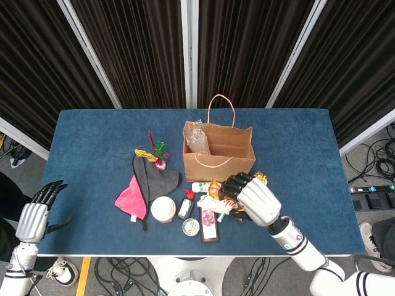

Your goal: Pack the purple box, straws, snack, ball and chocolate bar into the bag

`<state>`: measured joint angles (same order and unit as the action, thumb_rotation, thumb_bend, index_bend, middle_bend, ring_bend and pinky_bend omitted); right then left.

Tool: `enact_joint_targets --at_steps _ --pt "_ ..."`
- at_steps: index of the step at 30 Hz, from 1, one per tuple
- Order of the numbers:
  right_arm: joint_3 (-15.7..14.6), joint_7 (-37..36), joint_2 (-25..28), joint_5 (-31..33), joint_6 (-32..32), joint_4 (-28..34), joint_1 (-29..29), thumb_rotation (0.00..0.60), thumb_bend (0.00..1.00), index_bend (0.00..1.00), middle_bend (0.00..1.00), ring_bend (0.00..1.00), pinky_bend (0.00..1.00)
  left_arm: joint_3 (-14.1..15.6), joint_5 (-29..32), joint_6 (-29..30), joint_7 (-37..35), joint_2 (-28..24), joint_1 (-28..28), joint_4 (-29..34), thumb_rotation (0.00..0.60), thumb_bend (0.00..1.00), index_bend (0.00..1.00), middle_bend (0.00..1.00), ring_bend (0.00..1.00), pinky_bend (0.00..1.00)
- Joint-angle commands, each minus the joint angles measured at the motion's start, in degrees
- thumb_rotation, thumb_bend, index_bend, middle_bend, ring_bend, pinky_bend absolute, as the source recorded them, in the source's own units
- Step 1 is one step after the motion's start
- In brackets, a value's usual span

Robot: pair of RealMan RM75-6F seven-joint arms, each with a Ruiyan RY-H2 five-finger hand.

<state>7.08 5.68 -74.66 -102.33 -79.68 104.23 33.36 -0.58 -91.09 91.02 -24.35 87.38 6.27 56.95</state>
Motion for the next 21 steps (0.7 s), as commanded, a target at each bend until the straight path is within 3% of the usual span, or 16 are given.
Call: enact_joint_targets --at_steps 1,5,10,16,21 --pt "6.0 1.5 4.1 -0.6 -4.1 4.8 0.1 0.6 0.25 0.65 0.54 0.45 0.5 0.1 -0.3 0.0 0.2 0.1 0.2 0.2 0.6 0.24 0.23 0.24 0.16 0.24" --pt "11.0 2.4 4.1 3.6 -3.4 4.3 2.1 0.6 0.25 0.65 0.54 0.45 0.5 0.1 -0.5 0.0 0.5 -0.1 0.4 0.6 0.6 0.24 0.23 0.24 0.16 0.24" --pt "15.0 2.9 0.6 12.2 1.6 -1.6 6.3 0.6 0.25 0.65 0.54 0.45 0.5 0.1 -0.3 -0.2 0.6 -0.3 0.5 0.8 0.6 0.24 0.23 0.24 0.16 0.24" --pt "16.8 3.4 -6.1 21.2 8.0 -11.7 11.4 0.6 0.25 0.65 0.53 0.45 0.5 0.2 -0.1 -0.7 0.7 -0.3 0.5 0.6 0.6 0.24 0.23 0.24 0.16 0.24" --pt "16.3 3.4 -9.8 24.0 10.1 -16.9 13.3 0.6 0.2 0.61 0.51 0.43 0.47 0.1 0.1 -1.0 0.6 -0.7 0.6 0.3 0.6 0.24 0.23 0.24 0.16 0.24"
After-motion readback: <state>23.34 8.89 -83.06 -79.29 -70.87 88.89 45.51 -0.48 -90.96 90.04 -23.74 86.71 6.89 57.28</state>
